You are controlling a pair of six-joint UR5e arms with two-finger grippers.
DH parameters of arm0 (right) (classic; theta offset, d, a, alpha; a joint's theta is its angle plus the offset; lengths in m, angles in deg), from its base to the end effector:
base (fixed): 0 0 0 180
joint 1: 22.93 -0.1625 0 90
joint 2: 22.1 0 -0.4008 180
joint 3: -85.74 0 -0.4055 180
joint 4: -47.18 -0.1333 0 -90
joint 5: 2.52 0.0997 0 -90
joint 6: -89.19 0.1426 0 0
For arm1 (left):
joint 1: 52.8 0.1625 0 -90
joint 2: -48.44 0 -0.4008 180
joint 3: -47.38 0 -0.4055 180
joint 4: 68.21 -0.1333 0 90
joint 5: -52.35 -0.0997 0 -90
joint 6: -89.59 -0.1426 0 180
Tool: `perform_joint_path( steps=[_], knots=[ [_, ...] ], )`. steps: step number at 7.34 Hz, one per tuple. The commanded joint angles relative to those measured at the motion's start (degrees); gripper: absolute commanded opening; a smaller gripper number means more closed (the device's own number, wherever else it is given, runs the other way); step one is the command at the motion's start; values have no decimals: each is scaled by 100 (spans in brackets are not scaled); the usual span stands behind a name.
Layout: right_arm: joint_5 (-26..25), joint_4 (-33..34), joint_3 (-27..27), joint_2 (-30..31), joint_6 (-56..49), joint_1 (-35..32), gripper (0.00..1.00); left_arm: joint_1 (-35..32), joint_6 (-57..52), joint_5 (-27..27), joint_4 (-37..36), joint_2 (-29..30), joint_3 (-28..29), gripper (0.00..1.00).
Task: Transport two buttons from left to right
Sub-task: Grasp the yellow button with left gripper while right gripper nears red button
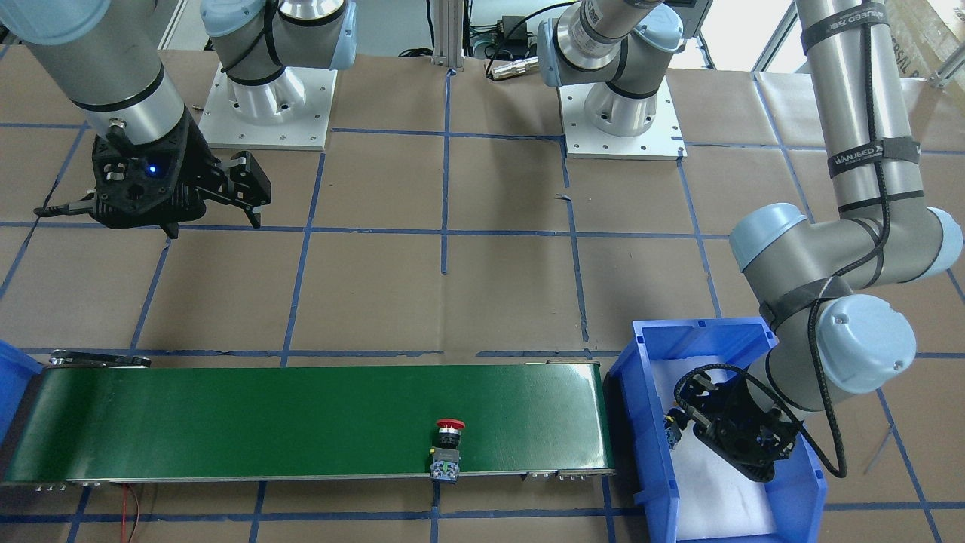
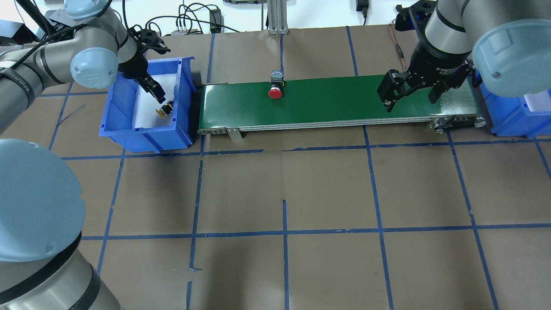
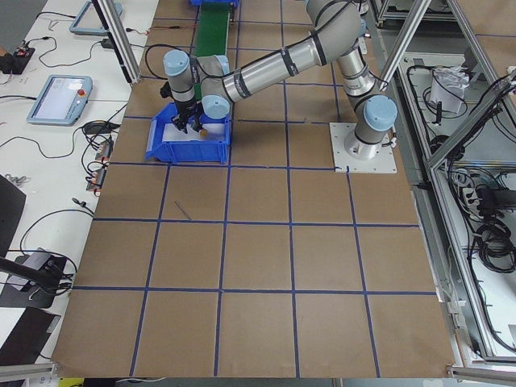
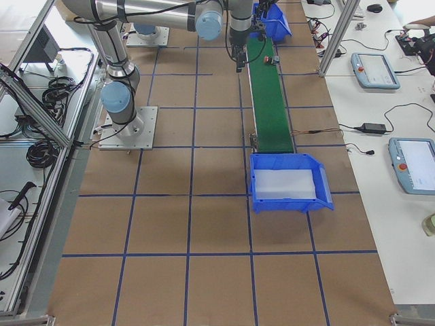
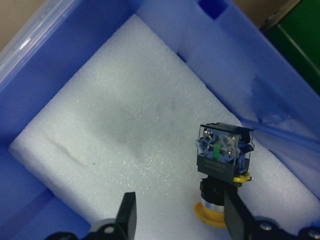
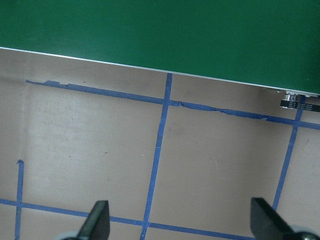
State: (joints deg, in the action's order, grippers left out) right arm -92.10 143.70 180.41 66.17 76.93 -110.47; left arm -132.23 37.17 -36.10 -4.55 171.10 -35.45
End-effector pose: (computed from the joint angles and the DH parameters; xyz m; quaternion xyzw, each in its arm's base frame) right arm 0.1121 -0.5204 0.3755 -0.0854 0.9963 -0.0015 0.0035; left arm -0.0093 -0.6977 0.1844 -0.3572 -0.9339 0.0134 0.0077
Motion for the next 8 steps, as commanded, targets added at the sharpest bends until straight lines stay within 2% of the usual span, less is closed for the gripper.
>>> perform_joint_path(
  steps=[1, 3, 8],
  knots=[
    [-16, 42, 0, -37, -22, 0, 100, -11, 186, 3, 15, 31, -31, 68],
    [-24, 51, -9, -28, -14, 0, 100, -11, 293, 3, -2, -57, -328, 69],
    [-16, 51, 9, 7, 83, 0, 100, -11, 416, 3, -2, -83, -461, 70]
  ],
)
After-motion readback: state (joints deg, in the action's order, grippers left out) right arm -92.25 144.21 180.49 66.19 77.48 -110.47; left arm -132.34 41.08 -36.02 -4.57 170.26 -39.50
